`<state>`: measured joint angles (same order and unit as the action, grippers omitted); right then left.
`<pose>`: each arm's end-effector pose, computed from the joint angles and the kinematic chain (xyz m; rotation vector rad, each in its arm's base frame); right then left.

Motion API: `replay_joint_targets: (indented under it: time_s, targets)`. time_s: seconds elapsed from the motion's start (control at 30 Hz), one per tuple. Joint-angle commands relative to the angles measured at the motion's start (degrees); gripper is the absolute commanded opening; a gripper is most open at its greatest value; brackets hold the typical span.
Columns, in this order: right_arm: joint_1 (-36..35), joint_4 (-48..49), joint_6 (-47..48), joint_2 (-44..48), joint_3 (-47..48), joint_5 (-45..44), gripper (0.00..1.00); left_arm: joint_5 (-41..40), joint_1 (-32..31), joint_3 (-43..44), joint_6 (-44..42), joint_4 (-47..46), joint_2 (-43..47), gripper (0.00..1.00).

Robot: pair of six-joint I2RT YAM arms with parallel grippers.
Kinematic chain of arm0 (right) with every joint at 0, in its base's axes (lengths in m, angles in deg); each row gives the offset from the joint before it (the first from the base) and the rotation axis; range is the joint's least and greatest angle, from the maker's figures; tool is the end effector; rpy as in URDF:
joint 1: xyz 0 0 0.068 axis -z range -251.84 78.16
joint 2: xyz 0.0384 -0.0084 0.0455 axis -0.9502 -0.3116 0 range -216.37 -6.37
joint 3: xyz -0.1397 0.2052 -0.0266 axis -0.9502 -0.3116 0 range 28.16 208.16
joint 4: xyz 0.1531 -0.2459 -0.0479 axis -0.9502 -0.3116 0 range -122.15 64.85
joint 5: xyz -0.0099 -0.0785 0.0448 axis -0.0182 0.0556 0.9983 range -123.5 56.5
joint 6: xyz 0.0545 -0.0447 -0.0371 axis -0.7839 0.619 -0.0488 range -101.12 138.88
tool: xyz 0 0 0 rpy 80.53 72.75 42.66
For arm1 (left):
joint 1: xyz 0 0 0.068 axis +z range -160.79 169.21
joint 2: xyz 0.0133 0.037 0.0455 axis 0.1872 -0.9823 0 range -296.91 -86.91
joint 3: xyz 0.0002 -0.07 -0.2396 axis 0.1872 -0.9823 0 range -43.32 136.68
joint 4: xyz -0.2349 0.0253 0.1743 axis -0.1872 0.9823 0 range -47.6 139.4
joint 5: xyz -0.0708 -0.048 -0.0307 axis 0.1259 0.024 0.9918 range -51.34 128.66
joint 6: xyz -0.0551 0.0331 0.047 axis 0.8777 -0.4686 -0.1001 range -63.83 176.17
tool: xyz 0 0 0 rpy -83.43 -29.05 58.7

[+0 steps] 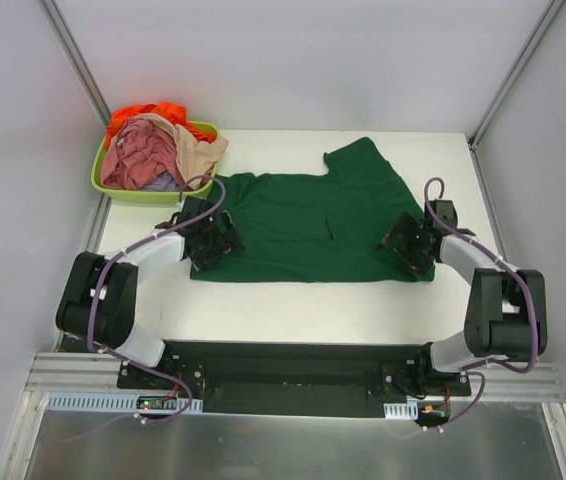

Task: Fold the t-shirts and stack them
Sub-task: Fold the flattened tshirt in 1/3 of the way

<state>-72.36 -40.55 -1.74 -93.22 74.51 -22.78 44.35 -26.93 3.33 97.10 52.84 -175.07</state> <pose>0.3371 0.0159 0.1004 0.3749 2.5380 0.3810 0.3330 -0.1035 0.1014 -0.5051 2.5027 -0.5320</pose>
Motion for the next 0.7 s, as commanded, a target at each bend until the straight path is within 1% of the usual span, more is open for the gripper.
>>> replay_joint_targets:
  time_s: [0.0,0.13,0.27,0.5,0.57,0.67]
  targets:
    - [3.76,-7.45,0.58,3.43,-8.10,-0.18,0.96,1.77,-0.21,-7.44,0.20,10.74,4.03,0.99]
    - [5.26,-10.87,1.02,10.45,-12.59,-0.61,0.96,4.41,-1.08,-13.42,0.91,12.76,11.15,0.99]
    - [6.22,-17.20,0.59,20.55,-16.37,-3.07,0.96,6.87,-3.01,-17.38,2.05,14.60,16.78,0.99]
    - [6.40,-28.26,-1.09,39.28,-21.65,-5.53,0.96,6.26,-5.65,-21.25,4.60,24.36,28.55,0.99]
    - [6.40,-32.22,-1.35,43.94,-21.30,-7.11,0.96,6.35,-6.18,-21.69,5.12,25.51,31.54,0.99]
    - [6.40,-33.20,-2.14,49.39,-21.04,-5.97,0.96,6.96,-6.53,-21.26,5.74,25.86,34.19,0.99]
